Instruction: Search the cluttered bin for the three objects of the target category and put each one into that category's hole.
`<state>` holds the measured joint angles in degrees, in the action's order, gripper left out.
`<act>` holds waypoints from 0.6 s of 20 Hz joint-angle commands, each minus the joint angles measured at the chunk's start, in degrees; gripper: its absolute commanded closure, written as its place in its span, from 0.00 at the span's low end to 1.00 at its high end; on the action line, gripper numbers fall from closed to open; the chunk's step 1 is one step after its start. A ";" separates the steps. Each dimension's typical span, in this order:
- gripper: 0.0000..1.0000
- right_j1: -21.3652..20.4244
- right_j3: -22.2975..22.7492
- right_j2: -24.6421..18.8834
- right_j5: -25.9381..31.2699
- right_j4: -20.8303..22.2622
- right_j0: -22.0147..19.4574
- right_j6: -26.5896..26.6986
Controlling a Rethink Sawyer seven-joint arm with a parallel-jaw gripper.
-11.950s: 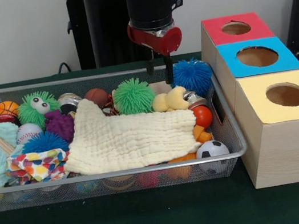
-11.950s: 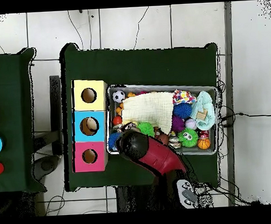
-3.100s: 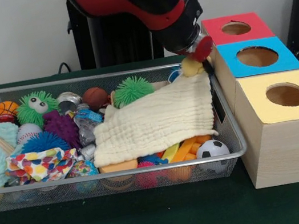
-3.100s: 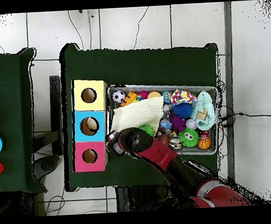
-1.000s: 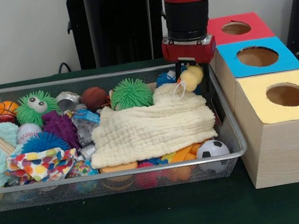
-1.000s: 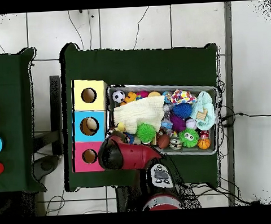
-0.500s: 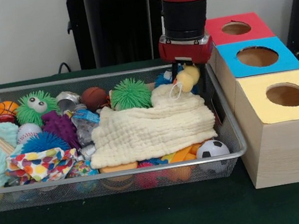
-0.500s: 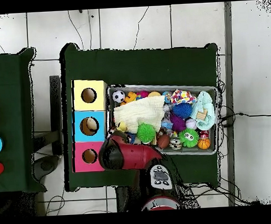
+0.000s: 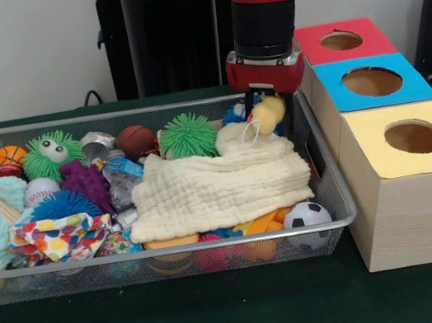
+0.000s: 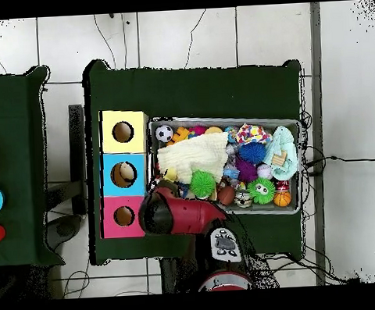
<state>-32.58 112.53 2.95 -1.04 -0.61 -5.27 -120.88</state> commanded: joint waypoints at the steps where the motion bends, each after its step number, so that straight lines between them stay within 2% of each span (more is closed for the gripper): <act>1: 1.00 0.32 -5.30 -3.10 3.93 2.13 -4.53 -2.06; 4: 1.00 -0.02 -4.75 -6.00 4.19 3.09 -7.09 -1.23; 7: 1.00 -0.08 -4.73 -6.35 5.19 2.48 -7.40 -2.27; 12: 1.00 -0.68 -3.16 -9.92 7.05 1.93 -10.43 -2.79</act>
<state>-33.48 112.51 -0.46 0.27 0.53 -11.88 -120.88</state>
